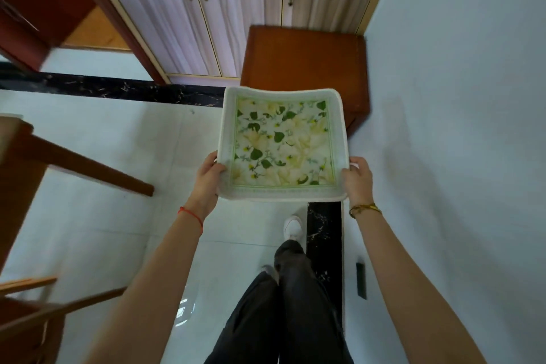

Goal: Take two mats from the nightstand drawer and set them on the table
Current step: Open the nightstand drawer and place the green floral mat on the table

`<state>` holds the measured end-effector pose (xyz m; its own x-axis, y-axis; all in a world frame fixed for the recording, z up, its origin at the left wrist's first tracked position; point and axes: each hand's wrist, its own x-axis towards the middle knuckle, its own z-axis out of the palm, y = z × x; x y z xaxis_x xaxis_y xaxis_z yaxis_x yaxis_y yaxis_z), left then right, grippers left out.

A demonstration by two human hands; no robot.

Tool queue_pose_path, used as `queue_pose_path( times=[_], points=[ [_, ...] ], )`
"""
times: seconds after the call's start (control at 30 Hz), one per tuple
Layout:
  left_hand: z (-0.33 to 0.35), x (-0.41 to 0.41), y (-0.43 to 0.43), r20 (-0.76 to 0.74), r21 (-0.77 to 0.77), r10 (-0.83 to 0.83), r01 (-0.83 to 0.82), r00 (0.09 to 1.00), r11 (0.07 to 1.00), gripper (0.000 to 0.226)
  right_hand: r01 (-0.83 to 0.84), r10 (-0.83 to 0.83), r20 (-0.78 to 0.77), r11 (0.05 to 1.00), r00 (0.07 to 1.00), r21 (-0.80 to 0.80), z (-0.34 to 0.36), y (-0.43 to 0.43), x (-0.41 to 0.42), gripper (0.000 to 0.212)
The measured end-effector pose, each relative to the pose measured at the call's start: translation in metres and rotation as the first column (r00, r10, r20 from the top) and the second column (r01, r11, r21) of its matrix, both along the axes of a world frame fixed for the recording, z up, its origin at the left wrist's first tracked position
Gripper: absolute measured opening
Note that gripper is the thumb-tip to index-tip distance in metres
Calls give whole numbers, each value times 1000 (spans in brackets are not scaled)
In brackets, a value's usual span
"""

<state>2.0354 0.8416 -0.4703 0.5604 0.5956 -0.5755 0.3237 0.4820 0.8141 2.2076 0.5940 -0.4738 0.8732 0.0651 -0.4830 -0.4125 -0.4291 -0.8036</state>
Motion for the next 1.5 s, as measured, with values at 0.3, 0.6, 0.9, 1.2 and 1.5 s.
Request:
queue_pose_path(
  times=[0.3, 0.6, 0.9, 1.2, 1.5],
  points=[
    [125, -90, -15, 126, -6, 154, -154, 980, 988, 35, -171, 145, 157, 971, 977, 168, 125, 2, -61, 27],
    [179, -177, -52, 199, 47, 380, -396, 903, 917, 40, -398, 349, 218, 883, 912, 250, 173, 9, -98, 24],
    [189, -277, -120, 205, 32, 653, -672, 729, 740, 39, -675, 642, 217, 666, 735, 318, 192, 31, -147, 28],
    [207, -392, -182, 250, 114, 864, -899, 438, 423, 42, -870, 845, 264, 380, 464, 313, 204, 84, -254, 27],
    [217, -515, -198, 259, 107, 940, -974, 223, 202, 41, -923, 928, 258, 172, 269, 345, 201, 147, -399, 25]
  ],
)
